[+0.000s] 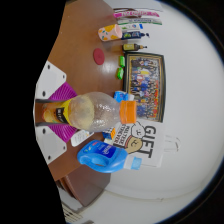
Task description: Pour water
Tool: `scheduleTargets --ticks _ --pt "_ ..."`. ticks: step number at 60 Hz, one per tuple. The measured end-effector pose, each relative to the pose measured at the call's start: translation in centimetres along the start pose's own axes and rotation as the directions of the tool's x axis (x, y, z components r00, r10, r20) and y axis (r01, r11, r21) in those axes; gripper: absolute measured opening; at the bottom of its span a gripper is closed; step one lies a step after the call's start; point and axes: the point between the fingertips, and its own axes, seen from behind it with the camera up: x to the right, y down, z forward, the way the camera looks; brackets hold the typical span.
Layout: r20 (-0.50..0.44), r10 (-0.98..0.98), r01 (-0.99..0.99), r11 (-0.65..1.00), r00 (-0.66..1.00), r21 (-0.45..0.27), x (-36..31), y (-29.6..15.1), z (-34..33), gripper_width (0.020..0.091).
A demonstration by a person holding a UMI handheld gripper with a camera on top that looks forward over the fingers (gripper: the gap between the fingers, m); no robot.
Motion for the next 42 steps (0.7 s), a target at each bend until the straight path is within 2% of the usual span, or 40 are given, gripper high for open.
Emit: scheduleTargets --ticks 10,21,32,42 --pt "-0.086 -0.118 0.118 0.993 0.989 0.002 -0.6 -3.8 0.1 0.0252" --pt "-0.228 -0.396 0.408 0.913 0.890 0.006 -3.7 -12.8 0.2 0.0255" --pt "-0.326 -0.728 0.753 0.654 0.603 -0.067 -11.0 -21.1 2.4 0.0253" --pt "-0.337 -0.906 0.936 0.319 0.255 -0.151 -18.9 -24.1 5.8 0.0252"
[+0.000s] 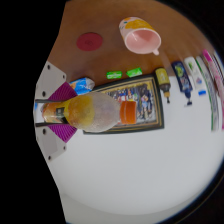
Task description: Pour water
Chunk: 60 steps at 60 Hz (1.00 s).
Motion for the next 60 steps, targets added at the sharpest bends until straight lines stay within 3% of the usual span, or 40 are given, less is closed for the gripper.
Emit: scheduleTargets --ticks 16,31,40,49,60 --pt "-0.026 -0.544 0.544 0.839 0.838 -0.009 -4.9 -6.5 2.0 0.0253" --pt "0.031 -0.612 0.612 0.790 0.790 -0.029 -6.7 -6.2 2.6 0.0256" --pt "0.060 -0.423 0.424 0.906 0.904 0.001 -5.7 -6.1 2.1 0.0256" --pt "0.148 -0.037 0.035 0.999 0.988 0.013 -4.5 -6.0 1.3 0.0256" --pt "0.310 0.516 -0.534 0.845 0.799 -0.031 -5.4 -6.6 0.3 0.0255"
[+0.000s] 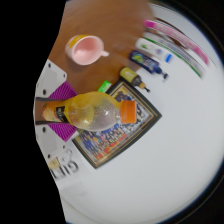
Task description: Pour water
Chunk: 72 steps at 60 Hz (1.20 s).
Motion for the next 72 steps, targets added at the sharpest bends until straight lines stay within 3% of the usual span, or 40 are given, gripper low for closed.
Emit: scheduleTargets --ticks 7,13,30,31,34,39,45,47,52,54,58,72 --pt "0.116 0.356 -0.358 0.934 0.927 -0.004 -2.6 1.1 0.9 0.0254" --pt "0.196 0.545 -0.550 0.835 0.815 -0.032 -4.5 2.7 2.4 0.0254" --pt "0.243 0.656 -0.655 0.749 0.715 -0.095 -7.9 8.3 6.0 0.0275" --pt "0.246 0.657 -0.667 0.743 0.712 -0.057 -7.6 7.9 6.1 0.0264" --pt "0.250 0.655 -0.668 0.743 0.713 -0.042 -7.6 8.1 5.9 0.0269" --pt "0.249 0.660 -0.677 0.735 0.709 -0.022 -7.7 8.1 5.7 0.0321" --pt "0.256 0.671 -0.689 0.724 0.696 -0.024 -7.8 8.4 5.7 0.0449" --pt "0.260 0.674 -0.686 0.725 0.691 -0.057 -8.2 8.9 5.7 0.0519" --pt "0.275 0.677 -0.664 0.732 0.683 -0.154 -10.1 9.9 5.2 0.0875" --pt "0.271 0.676 -0.655 0.735 0.685 -0.178 -10.3 10.4 4.9 0.0821" --pt "0.251 0.676 -0.646 0.736 0.693 -0.201 -10.1 10.7 3.8 0.0865" --pt "0.157 0.676 -0.641 0.735 0.720 -0.221 -7.6 8.4 -4.3 0.0857"
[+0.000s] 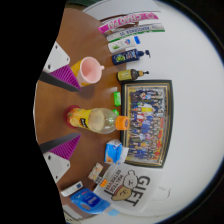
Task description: Pour water
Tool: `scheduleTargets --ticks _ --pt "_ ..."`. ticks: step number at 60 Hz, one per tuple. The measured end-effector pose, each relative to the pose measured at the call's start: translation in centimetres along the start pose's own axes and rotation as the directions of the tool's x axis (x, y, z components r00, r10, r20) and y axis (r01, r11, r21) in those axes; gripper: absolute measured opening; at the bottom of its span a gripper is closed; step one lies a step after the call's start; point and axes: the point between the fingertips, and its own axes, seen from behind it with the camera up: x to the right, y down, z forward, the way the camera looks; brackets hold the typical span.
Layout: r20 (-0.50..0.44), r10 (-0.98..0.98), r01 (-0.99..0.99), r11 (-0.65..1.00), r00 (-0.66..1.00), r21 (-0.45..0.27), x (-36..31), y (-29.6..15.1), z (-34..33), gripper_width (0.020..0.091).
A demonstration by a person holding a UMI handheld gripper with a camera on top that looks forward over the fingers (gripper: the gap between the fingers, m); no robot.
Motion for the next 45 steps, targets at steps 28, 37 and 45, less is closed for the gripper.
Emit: scheduleTargets --ticks 28,37,45 --pt "-0.121 0.015 -0.013 1.000 0.992 0.018 -8.0 2.3 -22.2 0.0855" --pt "-0.113 0.023 -0.022 1.000 0.993 0.016 -9.6 3.4 -24.7 0.0853" --pt "-0.126 0.031 -0.028 0.999 0.992 0.021 -10.0 3.7 -25.6 0.0850"
